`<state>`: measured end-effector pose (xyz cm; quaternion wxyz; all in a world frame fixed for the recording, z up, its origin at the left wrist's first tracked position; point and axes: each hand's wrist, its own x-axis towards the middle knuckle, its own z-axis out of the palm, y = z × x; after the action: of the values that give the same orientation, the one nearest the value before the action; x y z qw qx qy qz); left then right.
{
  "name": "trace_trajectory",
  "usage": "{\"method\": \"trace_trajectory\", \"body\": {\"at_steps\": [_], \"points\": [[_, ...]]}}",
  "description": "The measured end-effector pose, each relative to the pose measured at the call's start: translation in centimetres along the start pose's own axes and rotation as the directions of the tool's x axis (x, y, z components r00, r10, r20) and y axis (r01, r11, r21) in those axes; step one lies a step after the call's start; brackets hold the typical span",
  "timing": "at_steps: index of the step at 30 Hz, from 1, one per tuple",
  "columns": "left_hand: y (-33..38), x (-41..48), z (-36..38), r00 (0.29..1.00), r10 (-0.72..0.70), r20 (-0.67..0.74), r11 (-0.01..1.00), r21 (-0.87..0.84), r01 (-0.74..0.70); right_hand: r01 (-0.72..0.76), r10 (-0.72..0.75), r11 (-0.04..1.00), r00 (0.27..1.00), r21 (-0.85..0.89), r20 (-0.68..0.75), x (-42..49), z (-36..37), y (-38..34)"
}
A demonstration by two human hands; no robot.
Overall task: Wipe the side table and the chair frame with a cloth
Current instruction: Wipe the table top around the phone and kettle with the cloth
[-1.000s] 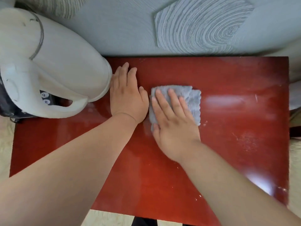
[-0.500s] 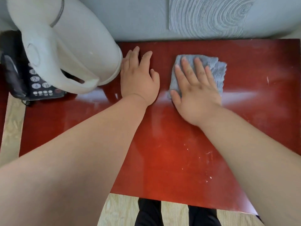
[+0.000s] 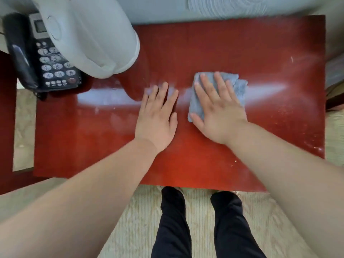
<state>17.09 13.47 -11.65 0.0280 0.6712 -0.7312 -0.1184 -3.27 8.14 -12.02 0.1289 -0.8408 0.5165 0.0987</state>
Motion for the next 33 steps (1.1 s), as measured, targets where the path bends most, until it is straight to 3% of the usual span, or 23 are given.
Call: {"method": "trace_trajectory", "body": {"at_steps": [2,6,14,17,25,28,33], "points": [[-0.1,-3.4,0.2,0.997,-0.027,0.069,0.999,0.047,0.024,-0.023,0.024,0.999,0.999,-0.029,0.035,2.4,-1.0,0.8],[0.1,-4.6,0.5,0.995,-0.081,0.06,0.994,0.08,0.076,-0.017,0.017,1.0,1.0,-0.008,0.017,2.1,-0.9,0.5],[0.2,-4.8,0.9,0.998,-0.061,-0.027,0.997,0.041,0.062,0.208,-0.208,0.978,0.978,0.024,-0.015,-14.9,4.9,-4.4],[0.0,-4.8,0.9,0.997,-0.059,-0.046,0.998,0.029,0.06,0.242,-0.24,0.97,0.97,0.036,-0.044,-13.9,4.8,-4.0],[-0.1,-4.6,1.0,0.997,-0.06,-0.046,0.997,0.041,0.062,-0.031,0.031,0.998,0.999,0.047,-0.007,-0.1,0.2,-2.2],[-0.1,-4.6,1.2,0.997,-0.053,-0.056,0.998,0.039,0.055,-0.047,0.048,0.997,0.999,0.062,-0.014,-2.6,0.9,-2.8],[-0.4,-4.8,1.3,0.997,-0.053,-0.05,0.998,0.014,0.054,0.048,-0.044,0.997,0.997,0.061,-0.066,-15.1,5.1,-6.0]]}}
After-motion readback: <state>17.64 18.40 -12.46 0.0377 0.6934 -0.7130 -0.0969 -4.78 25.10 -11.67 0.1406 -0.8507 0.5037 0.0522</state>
